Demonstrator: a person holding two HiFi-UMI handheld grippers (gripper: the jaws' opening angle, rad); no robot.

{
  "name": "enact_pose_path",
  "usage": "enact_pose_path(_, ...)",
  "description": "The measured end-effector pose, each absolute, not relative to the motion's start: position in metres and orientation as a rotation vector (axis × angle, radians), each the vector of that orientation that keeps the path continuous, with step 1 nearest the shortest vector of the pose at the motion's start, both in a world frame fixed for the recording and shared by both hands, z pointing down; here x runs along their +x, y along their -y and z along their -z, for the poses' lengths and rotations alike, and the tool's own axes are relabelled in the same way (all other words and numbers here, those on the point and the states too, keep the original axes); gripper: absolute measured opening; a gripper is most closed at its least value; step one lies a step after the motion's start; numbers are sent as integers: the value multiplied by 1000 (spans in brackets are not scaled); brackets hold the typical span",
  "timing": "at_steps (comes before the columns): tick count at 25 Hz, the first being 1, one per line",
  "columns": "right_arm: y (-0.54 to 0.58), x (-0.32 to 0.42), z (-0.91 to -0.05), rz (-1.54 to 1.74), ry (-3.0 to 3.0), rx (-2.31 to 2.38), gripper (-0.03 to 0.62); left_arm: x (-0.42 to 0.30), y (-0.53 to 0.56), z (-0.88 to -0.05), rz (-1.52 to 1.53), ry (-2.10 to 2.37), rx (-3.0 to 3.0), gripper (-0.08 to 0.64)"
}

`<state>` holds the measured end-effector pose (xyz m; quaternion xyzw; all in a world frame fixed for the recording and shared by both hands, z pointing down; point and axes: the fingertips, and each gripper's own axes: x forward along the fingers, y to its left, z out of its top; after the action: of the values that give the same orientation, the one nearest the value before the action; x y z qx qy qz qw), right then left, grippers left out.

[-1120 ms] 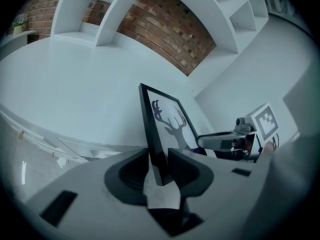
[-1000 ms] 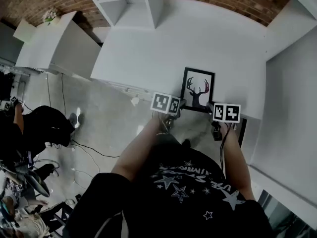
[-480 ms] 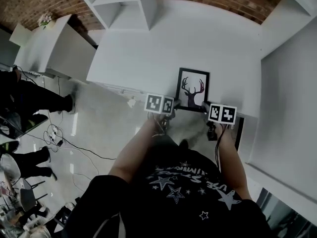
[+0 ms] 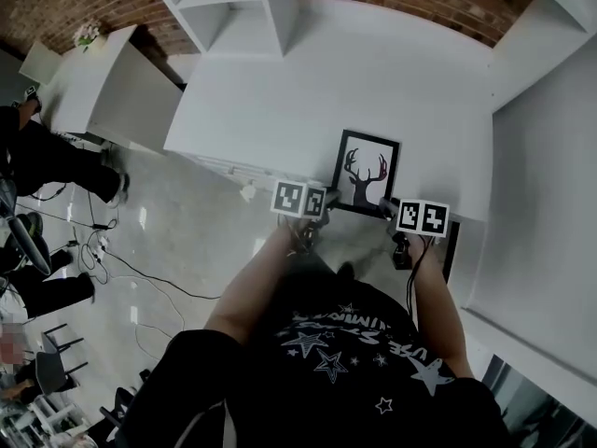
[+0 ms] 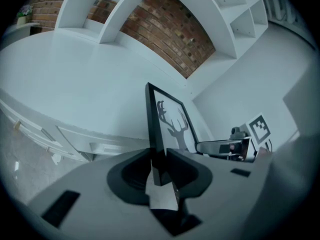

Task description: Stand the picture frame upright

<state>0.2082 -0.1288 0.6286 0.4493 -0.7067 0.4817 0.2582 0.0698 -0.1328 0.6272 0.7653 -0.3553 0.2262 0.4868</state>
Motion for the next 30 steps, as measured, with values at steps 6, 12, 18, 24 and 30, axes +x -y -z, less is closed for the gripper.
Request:
enact_pose_path(6, 129, 197, -634, -1442, 2026, 1138, 116, 69, 124, -632, -556, 882, 1858, 97)
enact_pose_path(12, 124, 194, -631, -1416, 2050, 1114, 98, 64, 117, -630, -556, 906, 1880, 97)
enact_pose_path(18, 128, 194, -614, -1369, 2115, 1111, 94, 64, 119, -615, -536, 940, 1926, 97)
enact_pose_path(24, 137, 189, -589, -1301, 2209, 1113, 94, 58, 128, -587, -509, 1006, 2001, 97)
enact_pose_path(30, 166, 166, -564, -1213, 2302, 1101, 94, 37, 151, -562, -459, 1084, 2047, 97)
